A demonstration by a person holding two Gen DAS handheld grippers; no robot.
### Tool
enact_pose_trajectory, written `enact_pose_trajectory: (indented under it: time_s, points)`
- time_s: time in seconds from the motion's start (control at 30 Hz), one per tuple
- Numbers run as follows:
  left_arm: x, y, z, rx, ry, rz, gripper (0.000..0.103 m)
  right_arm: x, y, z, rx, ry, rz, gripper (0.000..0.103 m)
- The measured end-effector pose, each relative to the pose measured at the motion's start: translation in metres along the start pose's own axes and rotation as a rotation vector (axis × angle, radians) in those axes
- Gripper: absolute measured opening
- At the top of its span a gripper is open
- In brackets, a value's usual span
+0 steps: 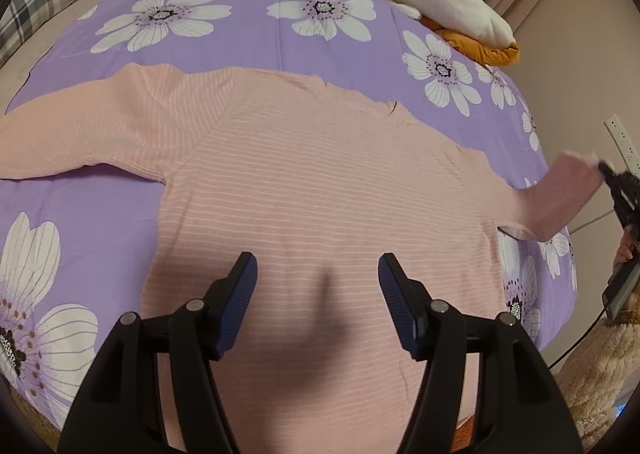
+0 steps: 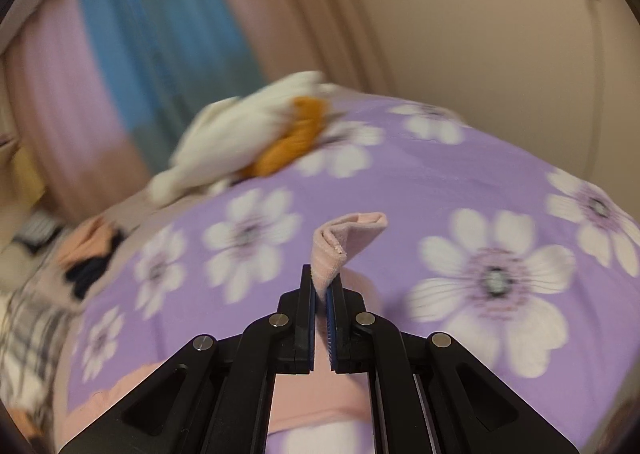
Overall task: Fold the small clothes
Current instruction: 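Grasp the pink sweater's sleeve cuff with the right gripper, then carry the sleeve across the sweater body with the right gripper and release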
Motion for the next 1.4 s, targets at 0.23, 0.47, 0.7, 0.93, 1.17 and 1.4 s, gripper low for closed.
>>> enact_pose_trajectory:
  time_s: [0.23,0.47,0.7,0.93,1.17,1.4]
  points:
    - [-0.006,0.003,-0.010,0.018,0.006,0.005,0.063,-0.089,0.047,0.011,-0.102,-0.196,-0.150,0.006]
    - [-0.016,0.008,-0.016,0.023,0.008,-0.018,0.064,-0.134,0.106,0.036,-0.260,-0.266,-0.199,0.006]
    - [-0.025,0.013,-0.014,0.007,0.009,-0.040,0.064,-0.152,0.170,0.047,-0.400,-0.257,-0.220,0.006]
    - [-0.030,0.016,-0.011,-0.012,0.011,-0.045,0.066,-0.154,0.215,0.055,-0.506,-0.214,-0.246,0.006]
    - [-0.035,0.019,-0.006,-0.032,0.014,-0.055,0.066,-0.152,0.237,0.066,-0.574,-0.188,-0.237,0.006]
    - [-0.035,0.020,0.000,-0.051,0.013,-0.057,0.067,-0.146,0.246,0.068,-0.613,-0.221,-0.179,0.007]
Point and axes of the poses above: each gripper's, at about its wrist camera, not at the fingertips, and z roughly the way its jaws point, x to its right, y to its underside, the point moved 5 cm from there along z, roughly the way its jaws point, and after that the axes turned 4 degrees about x, right-handed, at the moved point
